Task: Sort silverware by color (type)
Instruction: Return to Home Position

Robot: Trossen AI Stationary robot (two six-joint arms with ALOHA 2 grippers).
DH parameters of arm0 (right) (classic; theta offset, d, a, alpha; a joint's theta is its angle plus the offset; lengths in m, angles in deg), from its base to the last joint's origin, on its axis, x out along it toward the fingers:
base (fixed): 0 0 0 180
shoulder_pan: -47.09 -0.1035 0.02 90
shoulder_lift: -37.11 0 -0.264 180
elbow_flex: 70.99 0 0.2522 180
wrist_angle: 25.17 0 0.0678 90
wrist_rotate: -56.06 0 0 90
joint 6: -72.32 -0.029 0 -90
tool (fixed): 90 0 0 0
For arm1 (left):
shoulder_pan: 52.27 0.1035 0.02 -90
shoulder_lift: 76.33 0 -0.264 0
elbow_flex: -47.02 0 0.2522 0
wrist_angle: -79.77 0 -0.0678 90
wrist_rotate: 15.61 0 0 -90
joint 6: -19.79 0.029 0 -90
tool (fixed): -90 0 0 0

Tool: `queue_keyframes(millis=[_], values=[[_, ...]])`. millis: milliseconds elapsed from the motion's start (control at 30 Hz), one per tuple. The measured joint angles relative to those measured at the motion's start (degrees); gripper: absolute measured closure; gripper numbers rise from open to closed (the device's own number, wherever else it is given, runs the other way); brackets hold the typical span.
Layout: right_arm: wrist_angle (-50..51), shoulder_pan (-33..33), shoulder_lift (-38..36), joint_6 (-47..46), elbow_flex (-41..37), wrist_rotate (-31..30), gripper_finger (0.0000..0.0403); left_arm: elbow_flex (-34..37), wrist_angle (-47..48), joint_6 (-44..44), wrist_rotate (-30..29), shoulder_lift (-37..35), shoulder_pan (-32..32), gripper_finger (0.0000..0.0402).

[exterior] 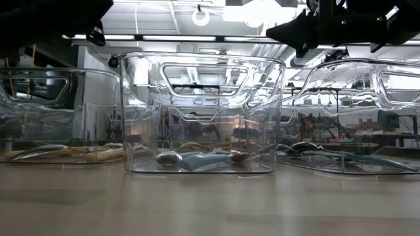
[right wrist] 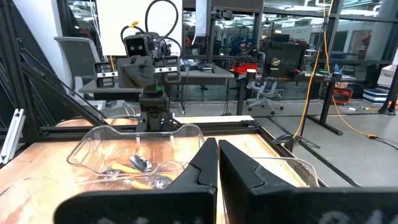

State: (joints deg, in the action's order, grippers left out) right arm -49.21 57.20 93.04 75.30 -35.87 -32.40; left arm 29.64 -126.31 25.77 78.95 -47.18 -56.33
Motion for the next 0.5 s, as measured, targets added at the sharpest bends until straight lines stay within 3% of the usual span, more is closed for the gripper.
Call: queue_keyframes(millis=[500], values=[[0.4,0.0,0.0,0.0,0.0,0.0,0.0403,0.1,15.6,-1.3,2.8,-13.4,3.4,0.0401]])
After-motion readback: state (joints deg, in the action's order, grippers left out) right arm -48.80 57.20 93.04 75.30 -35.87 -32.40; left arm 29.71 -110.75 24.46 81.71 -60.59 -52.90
